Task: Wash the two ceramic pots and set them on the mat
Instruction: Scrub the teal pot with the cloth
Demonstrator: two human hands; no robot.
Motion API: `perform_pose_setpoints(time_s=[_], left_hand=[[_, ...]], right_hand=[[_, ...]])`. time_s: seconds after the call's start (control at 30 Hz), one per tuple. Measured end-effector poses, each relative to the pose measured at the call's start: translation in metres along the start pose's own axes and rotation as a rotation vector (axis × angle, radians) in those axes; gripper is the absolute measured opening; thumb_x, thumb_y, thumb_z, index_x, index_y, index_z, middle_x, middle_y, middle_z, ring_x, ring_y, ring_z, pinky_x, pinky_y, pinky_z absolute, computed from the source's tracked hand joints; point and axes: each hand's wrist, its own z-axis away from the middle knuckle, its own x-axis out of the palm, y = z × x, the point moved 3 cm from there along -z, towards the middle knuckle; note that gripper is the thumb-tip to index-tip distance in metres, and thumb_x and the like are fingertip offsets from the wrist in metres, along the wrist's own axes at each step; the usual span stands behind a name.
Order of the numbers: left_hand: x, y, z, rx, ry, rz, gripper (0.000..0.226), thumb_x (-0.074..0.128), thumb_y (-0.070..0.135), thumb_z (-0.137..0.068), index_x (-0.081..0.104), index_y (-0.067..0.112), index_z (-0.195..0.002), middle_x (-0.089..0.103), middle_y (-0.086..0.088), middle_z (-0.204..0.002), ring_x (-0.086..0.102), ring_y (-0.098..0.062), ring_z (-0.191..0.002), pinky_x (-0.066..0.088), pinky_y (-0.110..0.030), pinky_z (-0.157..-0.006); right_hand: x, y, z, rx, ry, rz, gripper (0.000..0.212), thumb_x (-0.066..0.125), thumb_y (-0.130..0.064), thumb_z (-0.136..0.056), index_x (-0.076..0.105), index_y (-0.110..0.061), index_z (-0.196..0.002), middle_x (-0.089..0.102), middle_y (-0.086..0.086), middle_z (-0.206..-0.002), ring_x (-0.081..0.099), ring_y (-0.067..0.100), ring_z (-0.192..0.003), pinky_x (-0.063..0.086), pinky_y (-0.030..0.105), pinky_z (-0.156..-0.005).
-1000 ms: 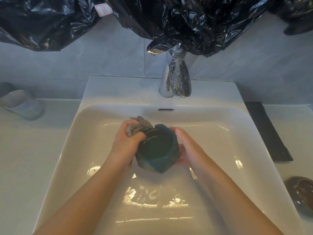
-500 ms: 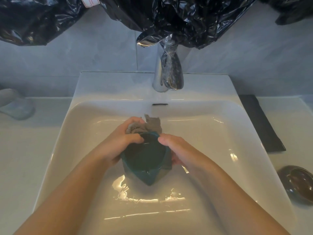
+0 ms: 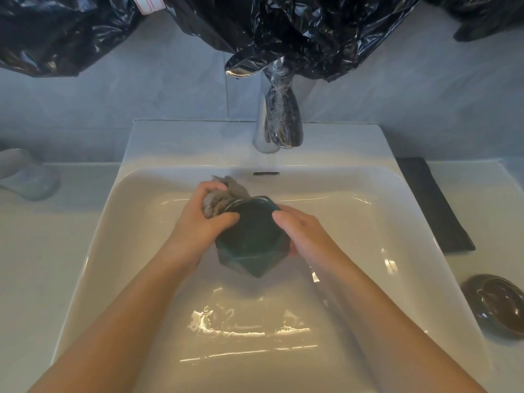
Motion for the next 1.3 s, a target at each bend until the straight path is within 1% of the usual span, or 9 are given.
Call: perform_pose_setpoints(time_s=[0.13,0.23,0.37,0.6,0.7,0.77,0.87,1.0,1.3], left_hand=[[0.001,0.004,0.005,-0.039,-0.17,0.013,0.037,0.062,0.002,-0.065,0.059,0.029,-0.089,0.07,0.001,-0.082,0.065,-0.017,-0.075,0.056,-0.031,-0.065],[0.002,0.002,0.002,0.007,0.034,0.073,0.041,0.062,-0.009,-0.075,0.056,0.029,-0.088,0.066,-0.006,-0.087,0.062,-0.024,-0.081,0.053,-0.037,-0.071],[0.006,0.0,0.002,0.065,0.238,0.137,0.04,0.061,0.003,-0.066,0.054,0.035,-0.088,0.064,-0.004,-0.095,0.062,-0.024,-0.087,0.054,-0.04,-0.075],[0.001,-0.001,0.002,-0.088,-0.146,0.021,0.042,0.066,0.004,-0.062,0.055,0.024,-0.097,0.066,-0.005,-0.091,0.063,-0.019,-0.082,0.053,-0.035,-0.074],[0.004,-0.003,0.005,-0.139,-0.199,-0.1,0.037,0.066,0.006,-0.061,0.059,0.024,-0.093,0.067,-0.007,-0.088,0.063,-0.022,-0.078,0.053,-0.039,-0.073],[0.005,-0.002,0.005,-0.12,-0.101,-0.081,0.035,0.066,0.004,-0.064,0.058,0.022,-0.093,0.066,-0.01,-0.09,0.062,-0.025,-0.08,0.053,-0.044,-0.078],[0.004,-0.003,0.003,-0.09,0.215,0.028,0.032,0.066,-0.001,-0.074,0.056,0.024,-0.092,0.064,-0.012,-0.096,0.061,-0.029,-0.091,0.052,-0.048,-0.086],[0.008,-0.002,0.009,-0.056,0.462,0.148,0.037,0.061,-0.002,-0.082,0.052,0.033,-0.089,0.061,-0.006,-0.097,0.059,-0.025,-0.089,0.053,-0.043,-0.082],[0.008,0.007,0.009,-0.096,0.134,0.057,0.04,0.069,-0.006,-0.078,0.053,0.022,-0.101,0.064,-0.007,-0.098,0.062,-0.023,-0.087,0.053,-0.044,-0.086]], right_hand=[[0.005,0.002,0.004,0.027,-0.092,0.13,0.03,0.043,-0.029,-0.102,0.069,-0.014,-0.104,0.068,-0.006,-0.089,0.065,0.006,-0.081,0.052,0.018,-0.07],[0.003,0.005,0.0,0.023,-0.066,0.099,0.029,0.041,-0.041,-0.102,0.061,-0.036,-0.122,0.07,-0.012,-0.11,0.07,0.008,-0.097,0.058,0.023,-0.072],[0.002,0.005,-0.003,0.017,0.008,-0.002,0.031,0.042,-0.03,-0.102,0.058,-0.035,-0.128,0.071,-0.009,-0.112,0.072,0.011,-0.096,0.061,0.029,-0.072],[-0.002,0.004,-0.004,0.068,-0.092,0.096,0.03,0.046,-0.034,-0.097,0.074,-0.027,-0.104,0.076,0.0,-0.103,0.071,0.014,-0.1,0.055,0.032,-0.09],[0.007,0.009,0.0,0.122,-0.183,0.158,0.031,0.05,-0.038,-0.095,0.07,-0.018,-0.107,0.074,0.004,-0.103,0.069,0.011,-0.092,0.054,0.029,-0.084],[0.005,0.008,0.001,0.08,-0.126,0.125,0.027,0.048,-0.041,-0.098,0.067,-0.027,-0.111,0.074,-0.008,-0.097,0.07,0.003,-0.089,0.056,0.021,-0.074],[-0.004,0.008,-0.002,0.035,-0.056,0.052,0.041,0.048,-0.053,-0.087,0.058,-0.036,-0.123,0.072,-0.003,-0.11,0.072,0.016,-0.097,0.059,0.035,-0.085],[-0.004,0.005,-0.004,-0.035,-0.01,0.045,0.031,0.049,-0.036,-0.099,0.055,-0.035,-0.129,0.075,-0.005,-0.093,0.074,0.011,-0.08,0.06,0.029,-0.077],[-0.004,-0.002,-0.003,-0.067,0.014,0.067,0.037,0.036,-0.019,-0.104,0.071,-0.03,-0.105,0.075,-0.011,-0.093,0.071,0.014,-0.093,0.059,0.027,-0.074]])
